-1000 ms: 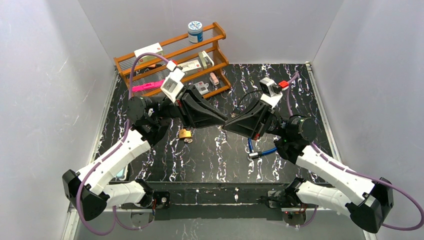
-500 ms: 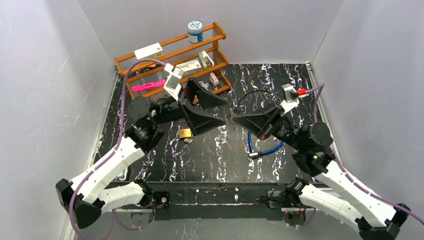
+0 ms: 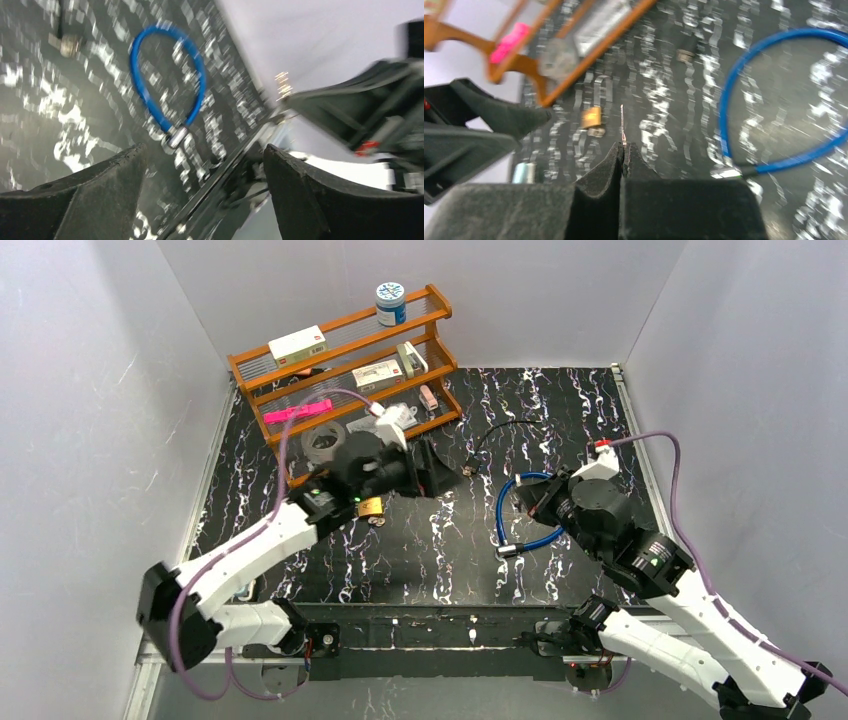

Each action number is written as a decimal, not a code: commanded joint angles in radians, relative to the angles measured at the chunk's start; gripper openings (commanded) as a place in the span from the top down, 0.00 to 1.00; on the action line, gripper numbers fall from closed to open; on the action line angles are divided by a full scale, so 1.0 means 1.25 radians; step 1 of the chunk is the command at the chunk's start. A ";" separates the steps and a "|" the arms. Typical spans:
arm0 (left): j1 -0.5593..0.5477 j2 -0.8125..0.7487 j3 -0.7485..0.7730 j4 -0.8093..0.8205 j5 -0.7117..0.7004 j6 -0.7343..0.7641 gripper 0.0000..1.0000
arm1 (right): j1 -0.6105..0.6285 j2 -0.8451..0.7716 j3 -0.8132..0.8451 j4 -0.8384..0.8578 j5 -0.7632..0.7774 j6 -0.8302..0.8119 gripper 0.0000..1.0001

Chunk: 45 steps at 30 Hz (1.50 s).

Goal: Unlock with the key

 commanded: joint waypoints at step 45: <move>-0.315 0.855 0.559 -0.557 -0.605 -0.137 1.00 | 0.004 -0.012 0.134 -0.616 0.325 0.369 0.99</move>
